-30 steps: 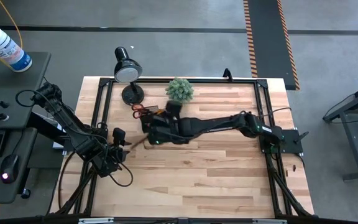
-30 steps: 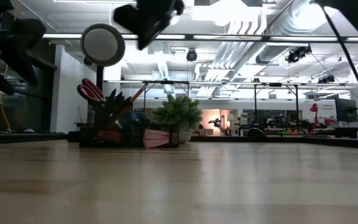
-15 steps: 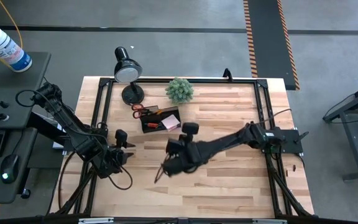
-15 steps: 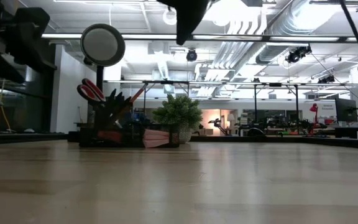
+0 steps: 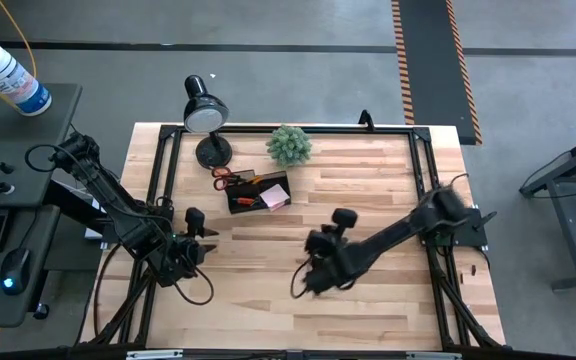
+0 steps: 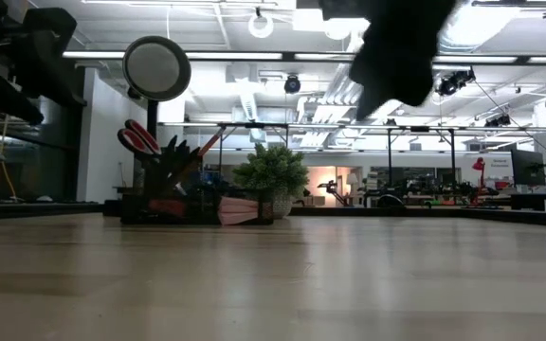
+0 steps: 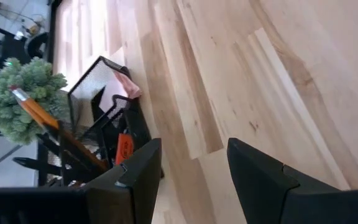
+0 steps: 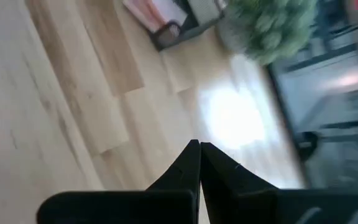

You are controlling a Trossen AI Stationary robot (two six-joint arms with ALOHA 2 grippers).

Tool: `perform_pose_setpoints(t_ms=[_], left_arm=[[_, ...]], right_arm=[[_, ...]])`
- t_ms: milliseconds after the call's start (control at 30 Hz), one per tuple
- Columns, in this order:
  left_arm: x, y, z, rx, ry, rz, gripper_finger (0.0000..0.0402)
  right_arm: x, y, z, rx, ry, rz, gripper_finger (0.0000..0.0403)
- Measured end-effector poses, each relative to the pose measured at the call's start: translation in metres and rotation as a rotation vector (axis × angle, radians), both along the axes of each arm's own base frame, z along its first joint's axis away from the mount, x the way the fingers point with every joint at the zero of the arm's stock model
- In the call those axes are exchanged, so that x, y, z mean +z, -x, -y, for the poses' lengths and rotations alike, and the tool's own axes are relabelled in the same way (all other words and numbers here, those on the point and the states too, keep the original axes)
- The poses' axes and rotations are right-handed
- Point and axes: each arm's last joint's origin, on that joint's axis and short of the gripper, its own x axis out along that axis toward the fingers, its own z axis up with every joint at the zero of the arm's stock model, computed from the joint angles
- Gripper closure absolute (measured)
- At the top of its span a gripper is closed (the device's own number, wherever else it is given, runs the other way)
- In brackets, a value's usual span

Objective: Pick and place office supplies into organizer
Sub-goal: Return to Home Position

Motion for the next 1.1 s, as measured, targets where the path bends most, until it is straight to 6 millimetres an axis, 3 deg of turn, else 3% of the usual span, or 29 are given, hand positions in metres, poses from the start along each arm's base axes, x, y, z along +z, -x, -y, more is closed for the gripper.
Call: perform_pose_setpoints(t_ms=[333, 533, 667, 767, 900, 1100], left_arm=[[0.006, -0.006, 0.001, 0.007, -0.127, 0.121, 0.0229], [0.014, -0.012, 0.003, 0.053, -0.212, 0.254, 0.0229], [0.016, -0.014, -0.002, 0.071, -0.181, 0.249, 0.0229], [0.016, -0.012, -0.006, 0.081, -0.171, 0.26, 0.0229], [0.003, 0.002, -0.017, 0.066, -0.147, 0.272, 0.0239], [-0.009, 0.022, -0.032, 0.0, -0.023, 0.422, 0.027]], right_arm=[[-0.027, 0.072, 0.053, 0.143, -0.444, 0.363, 0.0402], [-0.032, 0.109, 0.074, 0.281, -0.477, 0.634, 0.0402], [-0.04, 0.129, 0.087, 0.318, -0.463, 0.772, 0.0403], [-0.05, 0.141, 0.094, 0.31, -0.464, 0.812, 0.0403], [-0.062, 0.15, 0.099, 0.286, -0.477, 0.828, 0.0403], [-0.066, 0.152, 0.101, 0.265, -0.477, 0.856, 0.0403]])
